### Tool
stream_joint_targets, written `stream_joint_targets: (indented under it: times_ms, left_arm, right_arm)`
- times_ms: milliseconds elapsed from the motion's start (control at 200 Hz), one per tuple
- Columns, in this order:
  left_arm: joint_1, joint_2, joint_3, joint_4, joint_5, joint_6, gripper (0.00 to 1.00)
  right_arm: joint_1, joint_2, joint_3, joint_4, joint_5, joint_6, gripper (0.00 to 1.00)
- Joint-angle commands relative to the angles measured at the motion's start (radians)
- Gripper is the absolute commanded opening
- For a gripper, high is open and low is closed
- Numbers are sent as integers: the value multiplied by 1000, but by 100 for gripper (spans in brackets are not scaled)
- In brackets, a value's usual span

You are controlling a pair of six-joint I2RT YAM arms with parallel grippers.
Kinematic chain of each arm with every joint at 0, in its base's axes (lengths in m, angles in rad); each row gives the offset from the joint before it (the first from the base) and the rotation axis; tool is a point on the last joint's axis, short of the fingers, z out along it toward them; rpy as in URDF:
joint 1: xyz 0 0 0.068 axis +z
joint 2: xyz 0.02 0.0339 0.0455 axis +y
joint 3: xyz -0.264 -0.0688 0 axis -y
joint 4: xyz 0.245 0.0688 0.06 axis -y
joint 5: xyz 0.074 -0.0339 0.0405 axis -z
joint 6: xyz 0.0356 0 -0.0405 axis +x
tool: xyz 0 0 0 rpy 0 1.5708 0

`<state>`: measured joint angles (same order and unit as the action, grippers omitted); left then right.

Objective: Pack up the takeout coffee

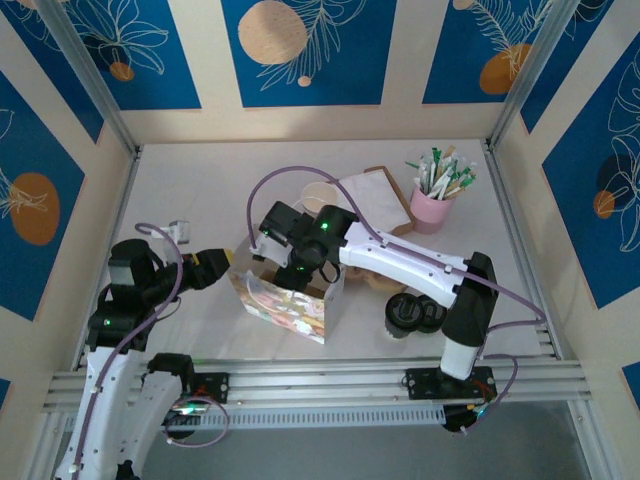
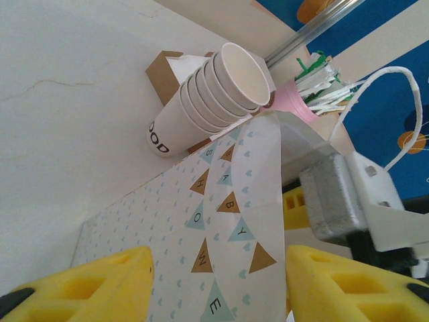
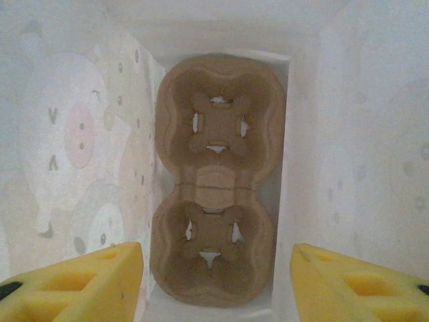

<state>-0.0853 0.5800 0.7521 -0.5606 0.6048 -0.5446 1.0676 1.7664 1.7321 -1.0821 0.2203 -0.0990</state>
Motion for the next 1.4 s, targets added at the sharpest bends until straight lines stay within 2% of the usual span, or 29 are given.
stream_joint_targets:
  times_ms: [0, 170, 390, 1396]
  left_arm:
    - [-10, 9, -2, -7, -12, 8, 54]
    - [-10, 19, 6, -16, -20, 12, 54]
    - [-11, 32, 31, -40, -34, 29, 54]
    - [-13, 53, 84, -50, -48, 35, 54]
  right_arm:
    - [7, -56, 30, 14, -23, 13, 61]
    - [9, -66, 25, 15, -26, 18, 59]
    - [10, -72, 9, 30, -28, 16, 52]
    - [17, -112, -6, 45, 3, 31, 51]
